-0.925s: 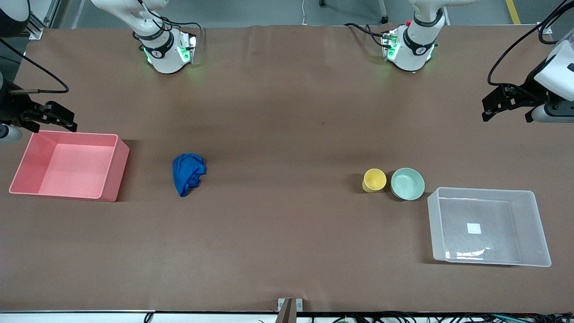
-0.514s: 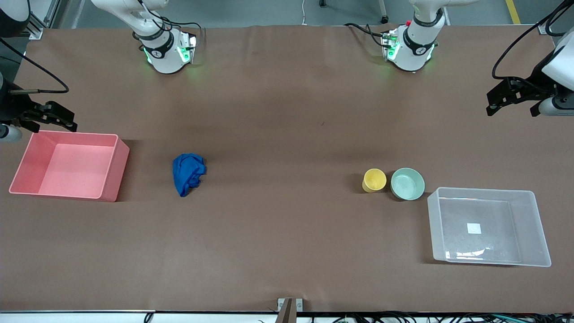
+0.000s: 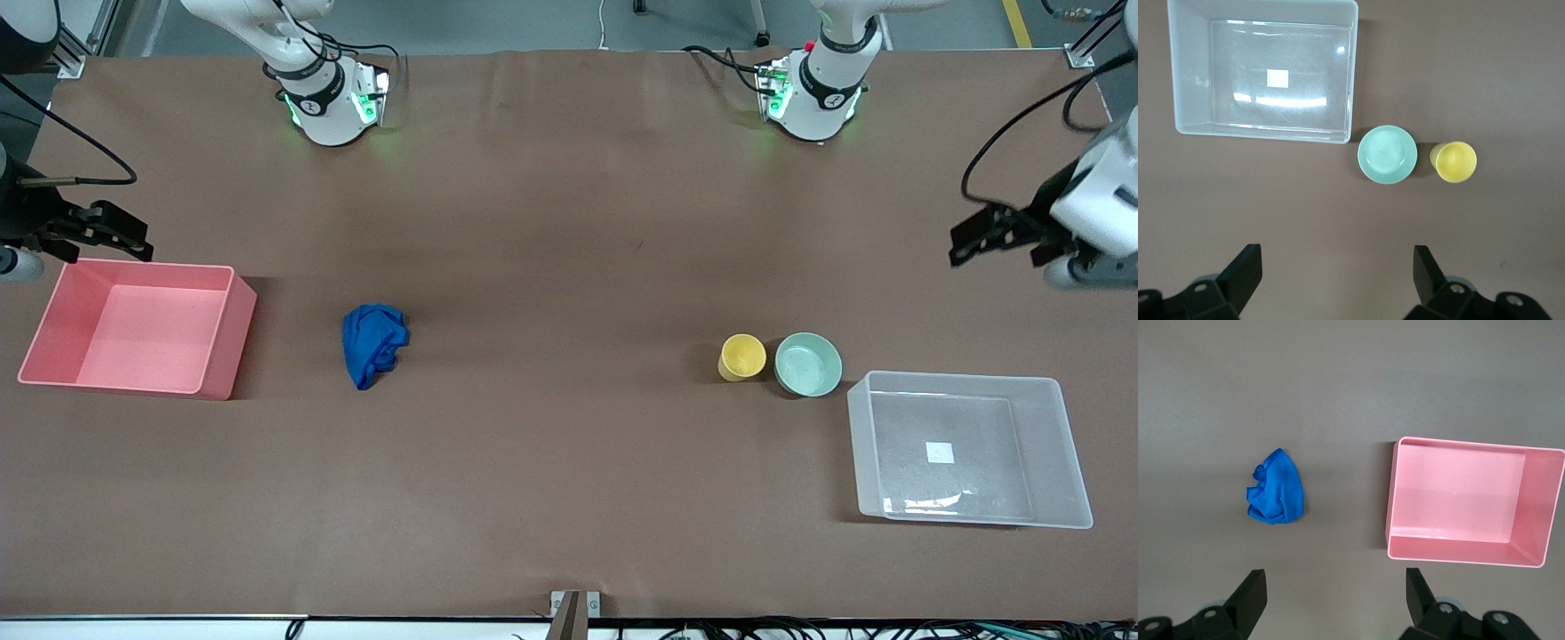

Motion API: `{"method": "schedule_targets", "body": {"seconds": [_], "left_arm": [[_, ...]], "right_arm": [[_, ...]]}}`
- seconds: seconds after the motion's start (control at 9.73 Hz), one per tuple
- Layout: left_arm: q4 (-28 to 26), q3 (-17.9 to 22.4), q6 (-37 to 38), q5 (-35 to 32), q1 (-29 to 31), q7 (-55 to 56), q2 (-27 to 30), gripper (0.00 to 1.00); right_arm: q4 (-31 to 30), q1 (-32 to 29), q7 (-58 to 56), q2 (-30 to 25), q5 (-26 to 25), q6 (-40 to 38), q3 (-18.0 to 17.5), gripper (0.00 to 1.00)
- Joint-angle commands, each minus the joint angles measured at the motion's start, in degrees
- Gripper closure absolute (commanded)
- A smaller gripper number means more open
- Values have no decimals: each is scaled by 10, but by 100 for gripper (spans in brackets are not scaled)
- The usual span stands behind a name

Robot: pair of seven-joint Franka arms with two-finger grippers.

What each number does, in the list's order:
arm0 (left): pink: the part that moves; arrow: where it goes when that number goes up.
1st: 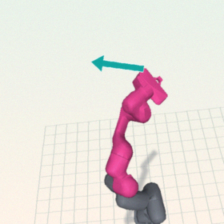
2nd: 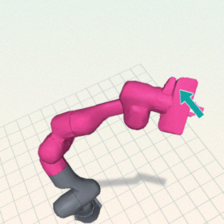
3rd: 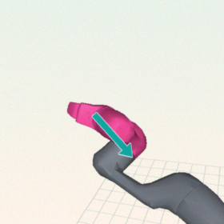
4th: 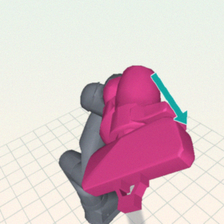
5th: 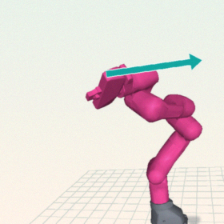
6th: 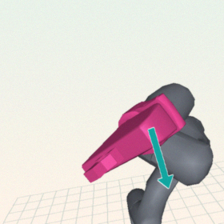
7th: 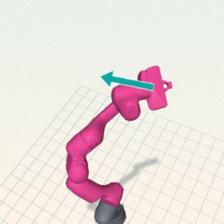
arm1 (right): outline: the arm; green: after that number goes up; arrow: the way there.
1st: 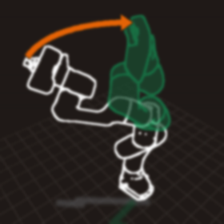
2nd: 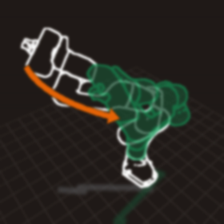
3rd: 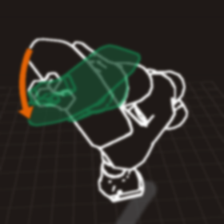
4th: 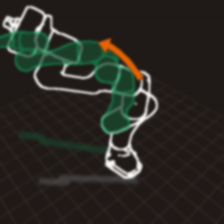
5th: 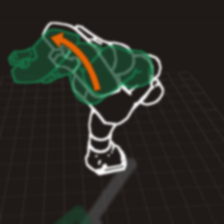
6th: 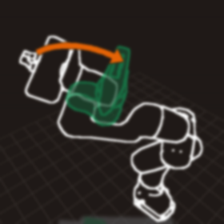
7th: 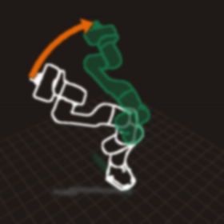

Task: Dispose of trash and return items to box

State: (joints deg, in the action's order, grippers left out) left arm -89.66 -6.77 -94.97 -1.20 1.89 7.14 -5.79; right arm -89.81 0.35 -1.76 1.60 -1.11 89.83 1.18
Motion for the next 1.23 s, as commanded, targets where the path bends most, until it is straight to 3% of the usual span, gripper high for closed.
{"method": "schedule_targets", "body": {"seconds": [0.0, 0.31, 0.62, 0.72, 1.03, 1.13], "left_arm": [[-132, 1, -123, 7, 7, 49, 6, 0], [-282, -3, -292, 5, 7, 155, 10, 0], [-417, -3, -474, 1, 8, 165, -1, 0], [-444, -3, -528, 1, 8, 165, -20, 1], [-451, -4, -653, 1, 16, 195, -111, 10], [-451, -4, -674, 1, 15, 199, -133, 18]], "right_arm": [[-19, 3, 8, 12, 7, 37, -1, 8], [-126, 17, 8, 31, 7, 182, -1, 8], [-144, 38, 8, 99, 7, 234, -1, 9], [-145, 52, 8, 126, 7, 244, -1, 9], [-146, 90, 8, 197, 7, 278, -1, 10], [-149, 95, 8, 211, 7, 297, -1, 11]]}}
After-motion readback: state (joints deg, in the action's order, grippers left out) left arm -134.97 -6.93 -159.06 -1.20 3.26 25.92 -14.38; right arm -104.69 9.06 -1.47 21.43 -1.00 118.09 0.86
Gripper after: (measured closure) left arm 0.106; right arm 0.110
